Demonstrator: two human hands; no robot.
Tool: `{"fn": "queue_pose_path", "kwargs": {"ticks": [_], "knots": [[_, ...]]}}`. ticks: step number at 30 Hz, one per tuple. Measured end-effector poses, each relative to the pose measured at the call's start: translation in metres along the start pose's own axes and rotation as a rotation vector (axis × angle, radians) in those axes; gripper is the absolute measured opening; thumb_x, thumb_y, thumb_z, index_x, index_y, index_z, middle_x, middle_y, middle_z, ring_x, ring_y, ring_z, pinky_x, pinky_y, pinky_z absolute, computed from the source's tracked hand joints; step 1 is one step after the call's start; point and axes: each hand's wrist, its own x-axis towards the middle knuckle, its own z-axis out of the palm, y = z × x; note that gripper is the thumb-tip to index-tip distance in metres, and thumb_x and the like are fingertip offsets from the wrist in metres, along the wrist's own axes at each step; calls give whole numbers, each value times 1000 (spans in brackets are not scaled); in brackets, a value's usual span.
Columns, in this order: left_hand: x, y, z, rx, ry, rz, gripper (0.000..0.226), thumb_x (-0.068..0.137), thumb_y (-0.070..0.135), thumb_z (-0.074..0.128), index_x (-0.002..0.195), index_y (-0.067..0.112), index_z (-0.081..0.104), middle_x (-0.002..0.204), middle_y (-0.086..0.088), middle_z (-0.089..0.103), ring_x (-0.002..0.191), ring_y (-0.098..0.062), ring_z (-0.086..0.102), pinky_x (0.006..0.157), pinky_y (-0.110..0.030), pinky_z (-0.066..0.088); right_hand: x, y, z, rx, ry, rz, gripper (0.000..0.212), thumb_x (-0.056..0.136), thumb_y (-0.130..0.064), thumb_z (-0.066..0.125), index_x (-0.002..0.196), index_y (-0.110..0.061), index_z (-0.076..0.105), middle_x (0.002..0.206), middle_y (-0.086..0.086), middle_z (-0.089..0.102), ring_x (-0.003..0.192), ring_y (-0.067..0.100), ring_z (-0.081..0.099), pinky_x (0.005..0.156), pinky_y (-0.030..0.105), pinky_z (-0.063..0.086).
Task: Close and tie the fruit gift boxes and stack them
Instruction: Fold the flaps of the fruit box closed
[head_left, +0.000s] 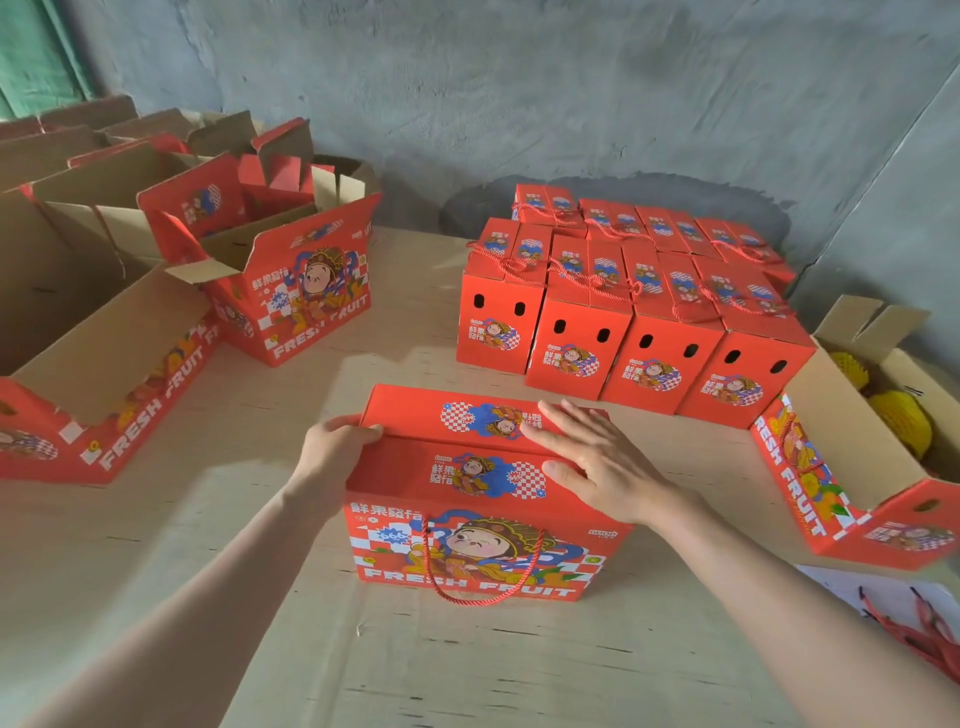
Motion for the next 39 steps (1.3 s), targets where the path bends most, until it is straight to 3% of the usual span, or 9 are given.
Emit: {"fn": "queue_pose_path", "kwargs": {"ticks": [7, 10, 13, 19, 24, 30, 33, 35, 39], "knots": [[0, 5, 4, 35, 27, 64, 30, 84, 2, 60, 113, 10, 63, 85, -8, 66, 76, -25, 63, 63, -32, 52, 3, 2, -2, -134, -211, 56, 54, 88, -65, 6, 137, -54, -12, 152, -13, -26, 142, 12, -27, 113, 35, -18], [-6, 0, 11, 512, 119, 387, 55, 87, 3, 48, 140, 17, 44, 127, -5, 59, 111, -30, 58, 90, -40, 50, -4, -2, -1, -162, -138, 37, 57, 86, -67, 5, 138, -54, -14, 152, -12, -29, 139, 17, -34, 111, 39, -20], [-9, -7, 19, 1127, 29, 761, 56, 95, 14, 32, 150, 24, 23, 158, 4, 17, 146, -19, 14, 115, -41, 20, -4, -3, -2, -152, -174, 52, 56, 85, -68, 6, 137, -56, -12, 152, -13, -27, 141, 17, -30, 114, 43, -19], [-28, -16, 37, 1509, -96, 691, 73, 94, 61, 6, 152, 18, -6, 158, 1, -14, 145, -17, -17, 113, -45, -17, 4, 2, 3, 1, -112, 170, 57, 89, -68, 19, 144, -56, 7, 157, -12, -17, 143, 19, -26, 114, 48, -13], [-91, -67, 81, 1435, -169, 865, 97, 71, 74, -22, 152, 23, -4, 159, -3, -14, 145, -23, -19, 110, -43, -22, 14, 5, 2, 14, 33, 262, 45, 100, -50, 31, 145, -45, 29, 148, -1, 32, 138, 21, 24, 109, 37, 24], [-87, -73, 78, 1360, -107, 902, 93, 66, 72, -34, 148, 44, -2, 158, 11, -10, 143, -20, -21, 96, -42, -39, 19, -10, 10, -203, 153, 461, 44, 98, -52, 27, 139, -40, 36, 125, 6, 51, 119, 26, 42, 97, 40, 24], [-76, -68, 71, 1223, -63, 843, 85, 72, 77, -23, 144, 52, 14, 157, 16, -10, 141, -16, -26, 98, -42, -36, 12, -17, 10, -285, 118, 550, 51, 97, -55, 23, 131, -24, 45, 120, 14, 54, 114, 31, 48, 95, 42, 30], [-64, -59, 68, 1120, -43, 752, 58, 89, 70, 7, 142, 53, 21, 157, 17, -13, 141, -14, -28, 105, -45, -28, 7, -22, 7, -262, 80, 601, 60, 96, -58, 22, 122, -13, 52, 116, 18, 57, 110, 33, 52, 91, 41, 36], [-33, -40, 60, 1036, -84, 590, 50, 99, 46, 30, 146, 48, 13, 157, 10, -21, 143, -19, -24, 111, -52, -16, -1, -42, 0, -166, 4, 597, 73, 97, -60, 19, 106, -3, 63, 108, 19, 65, 103, 33, 60, 82, 36, 43]]}}
